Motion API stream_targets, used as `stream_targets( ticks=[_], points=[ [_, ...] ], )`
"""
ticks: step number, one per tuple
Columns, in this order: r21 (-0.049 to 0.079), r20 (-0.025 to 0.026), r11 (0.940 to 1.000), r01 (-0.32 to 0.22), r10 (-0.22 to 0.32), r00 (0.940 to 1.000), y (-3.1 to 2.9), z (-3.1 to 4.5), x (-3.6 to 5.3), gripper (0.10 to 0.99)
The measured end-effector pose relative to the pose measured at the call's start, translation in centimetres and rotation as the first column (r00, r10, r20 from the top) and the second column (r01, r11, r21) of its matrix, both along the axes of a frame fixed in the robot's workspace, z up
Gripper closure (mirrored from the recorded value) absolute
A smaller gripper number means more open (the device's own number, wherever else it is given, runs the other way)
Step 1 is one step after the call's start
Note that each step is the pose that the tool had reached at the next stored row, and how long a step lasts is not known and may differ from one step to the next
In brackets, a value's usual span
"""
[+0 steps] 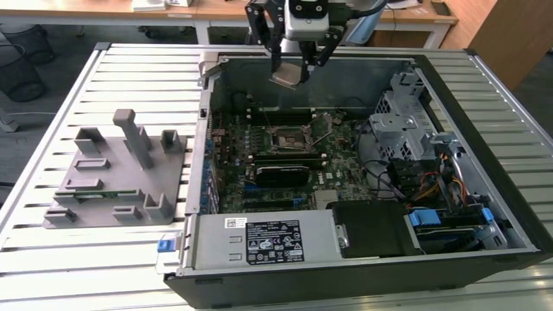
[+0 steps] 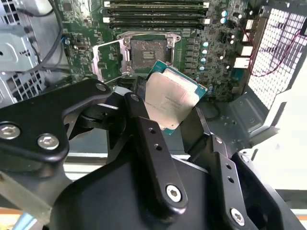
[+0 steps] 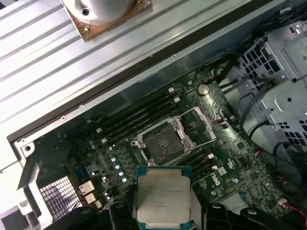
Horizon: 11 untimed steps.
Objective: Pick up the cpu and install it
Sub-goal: 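Place the cpu into insertion slot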
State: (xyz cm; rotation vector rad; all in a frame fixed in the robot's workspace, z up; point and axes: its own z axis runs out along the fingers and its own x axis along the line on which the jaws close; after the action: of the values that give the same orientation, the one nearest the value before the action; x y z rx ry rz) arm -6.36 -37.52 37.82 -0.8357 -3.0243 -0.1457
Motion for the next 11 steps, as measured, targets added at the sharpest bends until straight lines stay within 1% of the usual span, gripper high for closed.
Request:
stream_targets(
  ticks=[3, 6, 8, 11],
  points=[
    [0.000, 0.0008, 0.9987, 0.050, -0.050, 0.9987, 0.00, -0.05, 0.00, 0.557],
    [0.000, 0.0016, 0.9952, 0.098, -0.098, 0.9952, 0.01, -0.09, 0.00, 0.557],
    [0.000, 0.0020, 0.9915, 0.130, -0.130, 0.9915, 0.01, -0.13, 0.00, 0.557],
    [0.000, 0.0025, 0.9837, 0.180, -0.180, 0.9837, 0.01, -0.19, 0.00, 0.557]
  ],
)
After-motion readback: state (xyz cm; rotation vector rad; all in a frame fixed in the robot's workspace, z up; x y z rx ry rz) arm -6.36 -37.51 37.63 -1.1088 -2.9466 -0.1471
